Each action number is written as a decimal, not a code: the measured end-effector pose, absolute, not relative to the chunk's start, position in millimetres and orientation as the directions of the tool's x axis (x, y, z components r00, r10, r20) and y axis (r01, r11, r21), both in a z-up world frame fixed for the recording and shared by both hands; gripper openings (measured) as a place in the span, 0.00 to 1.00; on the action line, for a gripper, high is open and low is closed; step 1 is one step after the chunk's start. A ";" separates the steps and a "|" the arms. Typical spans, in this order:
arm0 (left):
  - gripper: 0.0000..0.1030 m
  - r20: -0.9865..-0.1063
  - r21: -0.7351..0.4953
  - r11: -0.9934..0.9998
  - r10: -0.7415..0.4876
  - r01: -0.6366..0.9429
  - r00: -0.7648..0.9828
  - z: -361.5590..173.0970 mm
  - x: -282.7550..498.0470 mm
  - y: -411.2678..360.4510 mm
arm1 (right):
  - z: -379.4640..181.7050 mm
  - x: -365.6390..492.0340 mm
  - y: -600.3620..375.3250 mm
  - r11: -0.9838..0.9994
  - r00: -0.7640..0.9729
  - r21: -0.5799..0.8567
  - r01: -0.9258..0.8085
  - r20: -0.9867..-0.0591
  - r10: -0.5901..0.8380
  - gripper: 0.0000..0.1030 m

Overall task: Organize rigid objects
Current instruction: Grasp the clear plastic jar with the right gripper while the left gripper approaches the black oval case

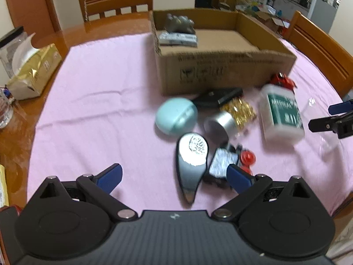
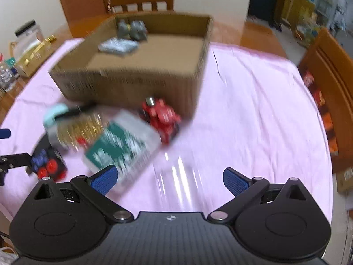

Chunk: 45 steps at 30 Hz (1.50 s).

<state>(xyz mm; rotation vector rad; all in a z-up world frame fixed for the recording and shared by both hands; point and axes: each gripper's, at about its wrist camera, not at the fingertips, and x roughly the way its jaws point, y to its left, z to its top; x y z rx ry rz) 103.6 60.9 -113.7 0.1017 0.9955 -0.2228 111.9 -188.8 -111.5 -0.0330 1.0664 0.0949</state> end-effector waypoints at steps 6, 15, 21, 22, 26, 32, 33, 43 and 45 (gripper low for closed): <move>0.97 -0.861 0.001 0.962 -0.137 0.272 0.489 -128.0 93.3 60.9 | -116.3 97.4 -184.5 0.995 0.444 0.067 -0.072 -0.891 0.092 1.00; 0.97 -0.870 0.033 0.975 -0.081 0.220 0.487 -142.2 96.9 81.3 | -112.9 85.4 -165.1 0.987 0.402 0.112 -0.116 -0.903 0.150 1.00; 0.98 -0.864 0.040 0.986 -0.048 0.164 0.501 -142.6 109.5 100.6 | -109.8 83.9 -158.0 0.981 0.388 0.131 -0.145 -0.904 0.178 1.00; 0.98 -0.861 0.043 0.987 -0.041 0.154 0.506 -142.6 112.5 103.9 | -109.1 83.4 -157.1 0.980 0.387 0.131 -0.150 -0.905 0.180 1.00; 0.98 -0.851 0.057 0.994 0.001 0.090 0.525 -143.3 127.1 117.1 | -106.5 81.3 -158.5 0.978 0.383 0.135 -0.162 -0.904 0.188 1.00; 0.98 -0.846 0.072 0.997 0.039 0.042 0.531 -143.5 136.0 123.8 | -93.1 88.6 -163.8 0.974 0.425 0.075 -0.216 -0.891 0.162 1.00; 0.98 -0.848 0.070 0.997 0.037 0.043 0.530 -143.8 135.9 123.3 | -89.1 93.0 -165.5 0.970 0.442 0.054 -0.236 -0.883 0.157 1.00; 0.98 -0.867 0.015 0.999 -0.012 0.049 0.498 -144.0 122.0 114.6 | -95.4 155.7 -176.7 0.903 0.376 0.081 -0.422 -0.891 0.256 1.00; 0.98 -0.868 0.013 0.998 -0.017 0.058 0.497 -144.0 119.1 111.5 | -100.7 156.3 -177.8 0.897 0.332 0.111 -0.428 -0.904 0.270 1.00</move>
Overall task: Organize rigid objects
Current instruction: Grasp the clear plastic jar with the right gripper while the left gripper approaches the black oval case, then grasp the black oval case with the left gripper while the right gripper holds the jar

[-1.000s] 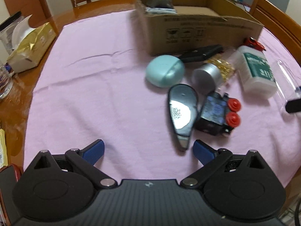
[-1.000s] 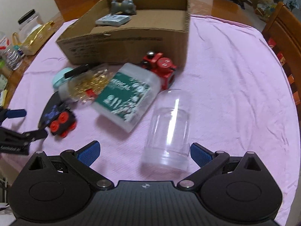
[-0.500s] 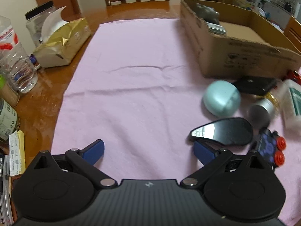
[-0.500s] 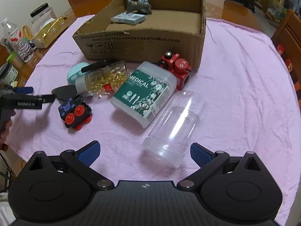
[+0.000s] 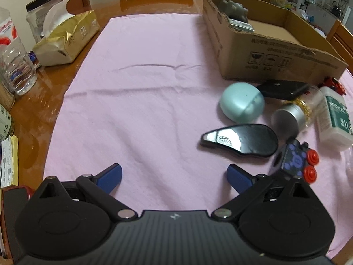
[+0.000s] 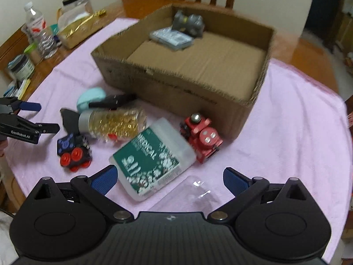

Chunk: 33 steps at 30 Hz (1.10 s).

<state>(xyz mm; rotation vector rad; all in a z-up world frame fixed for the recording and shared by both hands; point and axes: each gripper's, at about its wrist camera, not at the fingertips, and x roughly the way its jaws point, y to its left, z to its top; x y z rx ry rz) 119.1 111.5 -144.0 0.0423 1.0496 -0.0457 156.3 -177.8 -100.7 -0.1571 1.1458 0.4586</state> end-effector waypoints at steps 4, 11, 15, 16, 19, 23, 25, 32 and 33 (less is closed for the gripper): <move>0.98 -0.868 0.008 0.997 -0.032 0.079 0.495 -144.1 115.9 106.2 | -105.3 142.6 -182.1 0.903 0.283 0.146 -0.403 -0.919 0.275 1.00; 0.98 -0.870 0.008 0.992 -0.056 0.128 0.489 -144.0 114.3 94.7 | -108.8 101.9 -179.3 0.918 0.237 0.171 -0.357 -0.934 0.266 1.00; 0.98 -0.870 0.006 0.986 -0.076 0.166 0.488 -143.9 115.2 88.1 | -113.4 81.7 -165.0 0.920 0.246 0.142 -0.364 -0.939 0.242 1.00; 0.98 -0.869 0.005 0.985 -0.081 0.172 0.489 -143.8 115.8 86.6 | -116.3 77.9 -162.5 0.921 0.245 0.134 -0.366 -0.941 0.235 1.00; 0.98 -0.865 0.006 0.982 -0.090 0.188 0.494 -143.9 118.5 81.5 | -125.3 69.9 -152.1 0.925 0.263 0.085 -0.370 -0.946 0.192 1.00; 0.98 -0.860 0.003 0.980 -0.100 0.201 0.501 -143.9 123.3 74.1 | -135.8 64.1 -145.2 0.932 0.283 0.040 -0.361 -0.947 0.150 1.00; 0.98 -0.857 0.000 0.978 -0.107 0.207 0.504 -143.8 125.3 72.1 | -139.4 63.5 -145.9 0.936 0.288 0.036 -0.350 -0.947 0.145 1.00; 0.99 -0.847 -0.011 0.976 -0.124 0.216 0.517 -144.8 133.4 67.0 | -143.9 59.0 -138.3 0.934 0.323 -0.023 -0.355 -0.941 0.100 1.00; 0.99 -0.845 -0.014 0.977 -0.126 0.215 0.519 -144.7 134.6 65.9 | -144.6 58.9 -136.8 0.938 0.328 -0.023 -0.347 -0.940 0.098 1.00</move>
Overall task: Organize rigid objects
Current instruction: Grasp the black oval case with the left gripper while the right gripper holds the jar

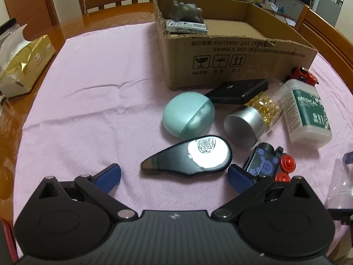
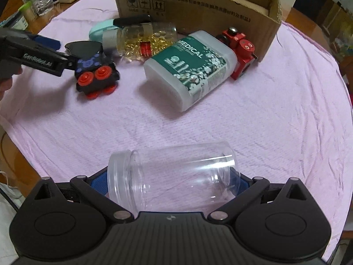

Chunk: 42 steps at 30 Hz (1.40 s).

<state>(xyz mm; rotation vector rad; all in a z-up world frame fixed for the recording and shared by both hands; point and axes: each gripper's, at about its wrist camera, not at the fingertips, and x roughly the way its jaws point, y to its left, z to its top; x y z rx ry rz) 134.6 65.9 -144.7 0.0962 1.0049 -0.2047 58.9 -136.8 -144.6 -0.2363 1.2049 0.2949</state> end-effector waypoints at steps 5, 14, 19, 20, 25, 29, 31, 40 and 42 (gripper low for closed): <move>0.99 -0.842 -0.012 0.978 -0.122 0.208 0.525 -145.9 137.2 64.6 | -143.9 57.8 -134.3 0.947 0.343 -0.023 -0.320 -0.935 0.093 1.00; 0.99 -0.855 0.008 0.990 -0.066 0.141 0.514 -145.0 130.3 88.8 | -143.5 56.2 -135.3 0.950 0.364 -0.021 -0.312 -0.926 0.099 1.00; 0.99 -0.847 0.002 0.994 -0.058 0.113 0.528 -146.4 130.9 78.0 | -142.6 55.3 -135.9 0.951 0.372 -0.022 -0.307 -0.923 0.099 1.00; 0.99 -0.844 0.005 0.994 -0.052 0.106 0.534 -146.9 131.7 76.0 | -142.5 55.3 -135.8 0.952 0.375 -0.022 -0.306 -0.922 0.099 1.00; 0.99 -0.852 0.004 0.999 -0.020 0.043 0.524 -147.2 137.6 69.8 | -142.8 52.8 -136.2 0.951 0.390 -0.023 -0.309 -0.915 0.105 1.00; 0.99 -0.845 0.004 1.000 -0.012 0.028 0.535 -148.6 138.7 66.8 | -142.7 53.0 -136.1 0.949 0.391 -0.023 -0.314 -0.914 0.107 1.00; 0.99 -0.841 0.003 1.000 -0.010 0.023 0.541 -149.2 139.3 66.8 | -142.7 52.5 -136.0 0.949 0.393 -0.023 -0.315 -0.913 0.108 1.00; 0.98 -0.830 0.003 1.000 -0.015 0.031 0.558 -149.9 139.3 68.4 | -142.3 49.8 -136.4 0.944 0.406 -0.023 -0.329 -0.906 0.119 1.00; 0.98 -0.822 0.003 0.999 -0.018 0.037 0.569 -150.7 138.3 70.1 | -141.7 51.0 -136.4 0.942 0.402 -0.023 -0.334 -0.908 0.120 1.00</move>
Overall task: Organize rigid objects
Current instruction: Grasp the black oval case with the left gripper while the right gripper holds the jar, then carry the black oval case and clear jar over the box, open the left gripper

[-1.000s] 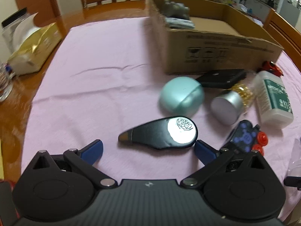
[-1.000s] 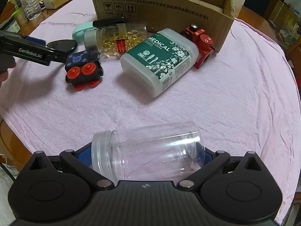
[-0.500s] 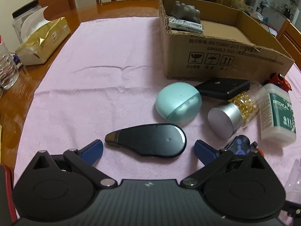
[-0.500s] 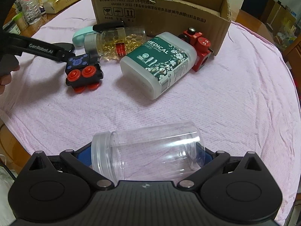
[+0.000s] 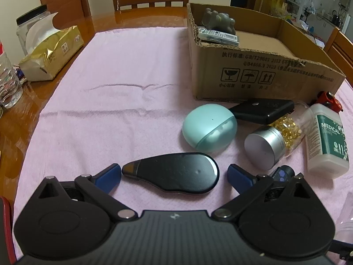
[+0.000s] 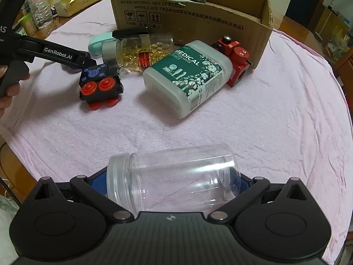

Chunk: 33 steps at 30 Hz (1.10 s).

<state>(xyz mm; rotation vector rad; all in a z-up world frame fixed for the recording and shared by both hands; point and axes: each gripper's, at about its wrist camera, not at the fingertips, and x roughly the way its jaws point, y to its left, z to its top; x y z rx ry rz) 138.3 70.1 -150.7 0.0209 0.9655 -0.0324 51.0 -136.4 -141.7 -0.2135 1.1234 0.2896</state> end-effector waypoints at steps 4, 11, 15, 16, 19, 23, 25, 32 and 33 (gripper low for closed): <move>0.98 -0.824 0.003 0.999 -0.023 0.045 0.566 -150.6 139.0 71.3 | -141.3 54.0 -135.4 0.941 0.386 -0.023 -0.338 -0.915 0.116 1.00; 0.92 -0.820 0.002 0.999 -0.020 0.038 0.573 -148.7 138.7 72.5 | -136.6 56.0 -133.0 0.932 0.371 -0.046 -0.360 -0.924 0.098 1.00; 0.87 -0.819 0.003 0.998 -0.030 0.056 0.573 -147.4 139.2 73.5 | -133.4 54.6 -129.8 0.921 0.373 -0.051 -0.385 -0.922 0.105 1.00; 0.87 -0.820 0.002 0.998 -0.033 0.061 0.571 -147.1 139.5 74.1 | -133.4 55.0 -129.0 0.918 0.371 -0.055 -0.393 -0.923 0.104 1.00; 0.87 -0.823 0.002 0.998 -0.035 0.065 0.567 -146.7 139.8 75.0 | -132.1 55.4 -128.5 0.911 0.372 -0.067 -0.408 -0.923 0.098 1.00; 0.87 -0.825 0.002 0.997 -0.039 0.072 0.564 -146.8 140.7 75.8 | -128.7 56.8 -127.7 0.902 0.361 -0.079 -0.424 -0.928 0.088 0.94; 0.87 -0.826 0.002 0.997 -0.042 0.079 0.561 -146.6 141.7 75.7 | -127.8 57.9 -127.2 0.900 0.357 -0.089 -0.426 -0.931 0.077 0.93; 0.87 -0.831 0.004 0.992 -0.068 0.127 0.552 -137.9 144.4 77.4 | -121.0 63.7 -126.2 0.905 0.341 -0.063 -0.420 -0.936 0.093 0.93; 0.87 -0.832 0.003 0.991 -0.072 0.134 0.551 -135.1 144.6 77.6 | -119.3 64.3 -125.9 0.905 0.340 -0.061 -0.421 -0.936 0.095 0.93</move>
